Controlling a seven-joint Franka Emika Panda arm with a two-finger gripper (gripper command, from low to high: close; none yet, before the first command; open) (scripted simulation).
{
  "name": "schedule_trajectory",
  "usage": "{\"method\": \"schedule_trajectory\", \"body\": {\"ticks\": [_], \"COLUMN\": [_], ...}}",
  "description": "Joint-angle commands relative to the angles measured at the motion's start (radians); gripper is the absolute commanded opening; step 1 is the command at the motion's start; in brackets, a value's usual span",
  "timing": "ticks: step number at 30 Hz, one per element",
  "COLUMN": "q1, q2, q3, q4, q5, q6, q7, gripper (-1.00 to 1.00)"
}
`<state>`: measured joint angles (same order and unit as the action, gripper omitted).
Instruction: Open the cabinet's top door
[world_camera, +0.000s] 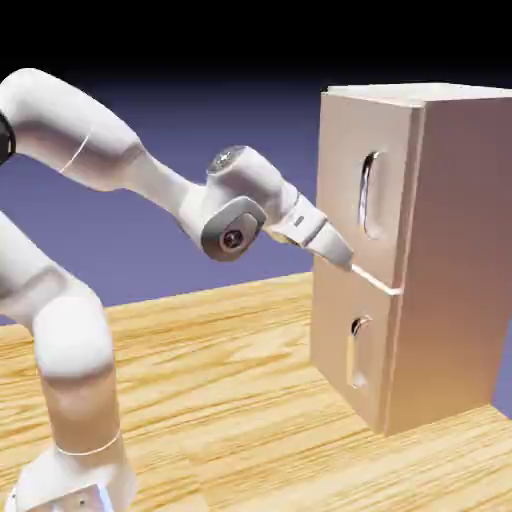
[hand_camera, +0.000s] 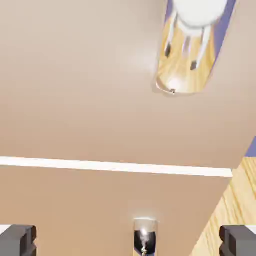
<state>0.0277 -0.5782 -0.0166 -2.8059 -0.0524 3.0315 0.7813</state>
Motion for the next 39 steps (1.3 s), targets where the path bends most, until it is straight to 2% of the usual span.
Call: {"method": "schedule_trajectory", "body": {"ticks": [1, 39], "q1": [0.013, 0.507], "q2": [-0.007, -0.267], "q3": [-0.014, -0.538], "q4": [0.003, 0.131], "q5": [-0.044, -1.696], "q6": [-0.005, -0.177], "q7": [0.033, 1.302], "gripper": [1.00, 1.00]}}
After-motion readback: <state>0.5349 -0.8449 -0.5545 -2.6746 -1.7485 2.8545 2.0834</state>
